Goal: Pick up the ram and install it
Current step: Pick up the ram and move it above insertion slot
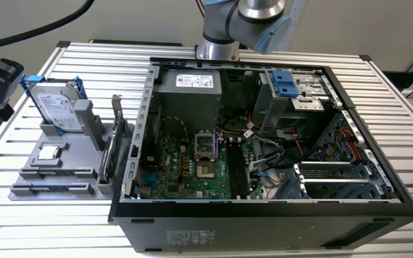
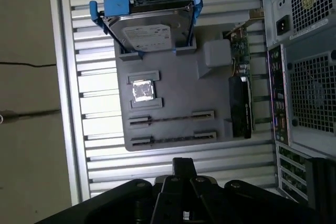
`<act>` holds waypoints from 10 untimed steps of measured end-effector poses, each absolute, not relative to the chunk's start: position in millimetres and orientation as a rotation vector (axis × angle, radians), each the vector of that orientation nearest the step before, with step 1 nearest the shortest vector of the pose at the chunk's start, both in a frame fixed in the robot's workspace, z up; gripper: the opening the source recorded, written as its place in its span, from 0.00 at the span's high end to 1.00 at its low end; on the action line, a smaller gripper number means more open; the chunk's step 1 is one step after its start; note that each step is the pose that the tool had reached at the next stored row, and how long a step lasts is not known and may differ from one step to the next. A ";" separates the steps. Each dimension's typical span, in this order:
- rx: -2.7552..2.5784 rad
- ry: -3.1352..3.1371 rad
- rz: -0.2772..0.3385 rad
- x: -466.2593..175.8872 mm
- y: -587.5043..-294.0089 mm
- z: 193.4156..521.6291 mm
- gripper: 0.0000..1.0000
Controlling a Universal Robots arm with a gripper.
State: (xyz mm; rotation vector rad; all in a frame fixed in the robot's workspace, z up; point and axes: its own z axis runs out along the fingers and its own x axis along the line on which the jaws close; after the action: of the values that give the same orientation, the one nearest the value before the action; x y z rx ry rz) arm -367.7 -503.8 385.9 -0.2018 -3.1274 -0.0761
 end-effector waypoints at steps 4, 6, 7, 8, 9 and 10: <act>-0.247 -3.125 -0.076 -367.7 -503.8 384.9 1.00; -0.268 -3.123 -0.076 -367.7 -503.8 384.5 1.00; -0.280 -3.123 -0.076 -367.7 -503.8 384.4 1.00; -0.291 -3.122 -0.076 -367.7 -503.8 384.3 1.00; -0.303 -3.121 -0.076 -367.7 -503.8 384.2 1.00; -0.316 -3.120 -0.076 -367.7 -503.8 384.1 1.00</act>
State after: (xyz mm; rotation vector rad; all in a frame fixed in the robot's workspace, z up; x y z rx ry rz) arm -367.7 -503.8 384.1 -0.3155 -3.1197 -0.0764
